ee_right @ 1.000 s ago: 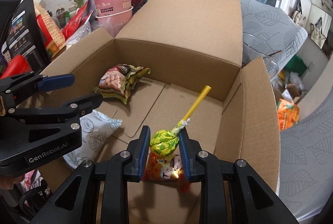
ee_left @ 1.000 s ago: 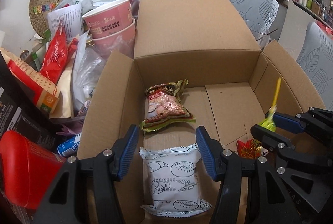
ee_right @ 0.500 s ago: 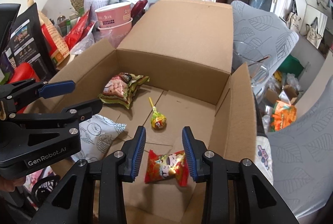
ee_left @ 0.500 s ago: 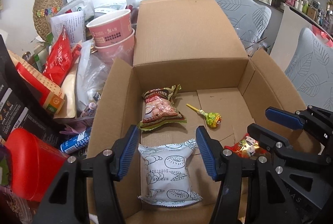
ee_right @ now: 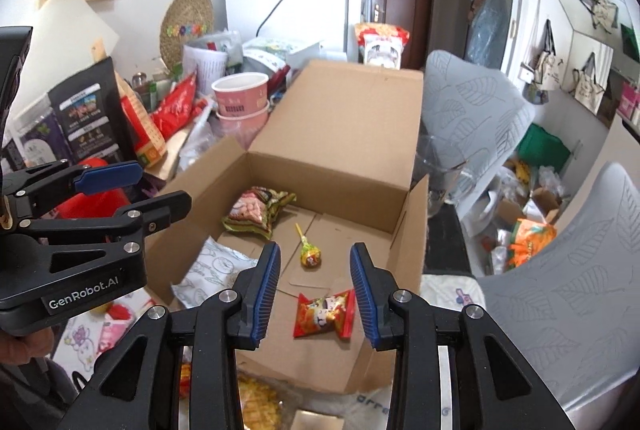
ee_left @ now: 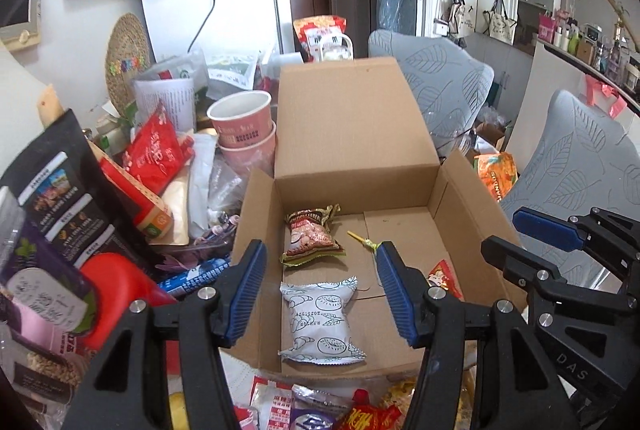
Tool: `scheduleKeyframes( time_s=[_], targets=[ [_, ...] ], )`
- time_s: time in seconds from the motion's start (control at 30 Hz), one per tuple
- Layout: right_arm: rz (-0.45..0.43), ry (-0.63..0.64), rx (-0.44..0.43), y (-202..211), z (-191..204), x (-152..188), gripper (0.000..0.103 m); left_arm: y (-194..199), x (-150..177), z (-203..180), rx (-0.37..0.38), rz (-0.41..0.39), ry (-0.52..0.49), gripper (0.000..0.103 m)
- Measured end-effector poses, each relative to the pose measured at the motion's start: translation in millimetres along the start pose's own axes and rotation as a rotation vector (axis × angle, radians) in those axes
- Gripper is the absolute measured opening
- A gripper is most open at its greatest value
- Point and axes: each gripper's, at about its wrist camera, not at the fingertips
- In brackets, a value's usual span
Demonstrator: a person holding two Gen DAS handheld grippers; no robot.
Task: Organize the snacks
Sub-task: 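Withdraw both tools from the box back toward the table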
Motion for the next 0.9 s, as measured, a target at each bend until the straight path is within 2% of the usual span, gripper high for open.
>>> scheduleKeyframes(
  time_s=[0.3, 0.37, 0.43, 0.5, 0.63, 0.7, 0.77, 0.83, 0.9],
  targets=[
    [-0.116, 0.020, -0.005, 68, 15, -3, 0.036, 66, 1, 3, -0.005, -0.089, 0.020, 0.057],
    [-0.143, 0.021, -0.006, 84, 17, -2, 0.043, 79, 2, 3, -0.008, -0.105, 0.023, 0.061],
    [-0.170, 0.027, -0.007, 97, 20, -1, 0.045, 90, 3, 4, -0.014, -0.126, 0.027, 0.070],
    [-0.186, 0.030, -0.005, 109, 22, 2, 0.045, 104, 6, 4, -0.025, -0.151, 0.029, 0.071],
    [-0.227, 0.028, 0.001, 133, 27, 8, 0.063, 129, 13, 3, -0.023, -0.176, 0.030, 0.075],
    [-0.245, 0.033, 0.001, 145, 30, 12, 0.065, 140, 17, 4, -0.030, -0.193, 0.032, 0.082],
    [-0.259, 0.033, 0.002, 154, 32, 15, 0.074, 151, 21, 1, -0.040, -0.210, 0.030, 0.086],
    [-0.274, 0.036, 0.006, 163, 34, 21, 0.077, 162, 27, -1, -0.043, -0.226, 0.028, 0.093],
    [-0.284, 0.036, 0.007, 173, 36, 27, 0.077, 171, 33, -3, -0.044, -0.240, 0.023, 0.096]
  ],
)
Point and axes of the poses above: each gripper's, at about its wrist camera, not at the fingertips, and y roughly against the way its jaws point, z to its left, x to its underside, and after that the axes turned 7 degrees about -y, right-handed
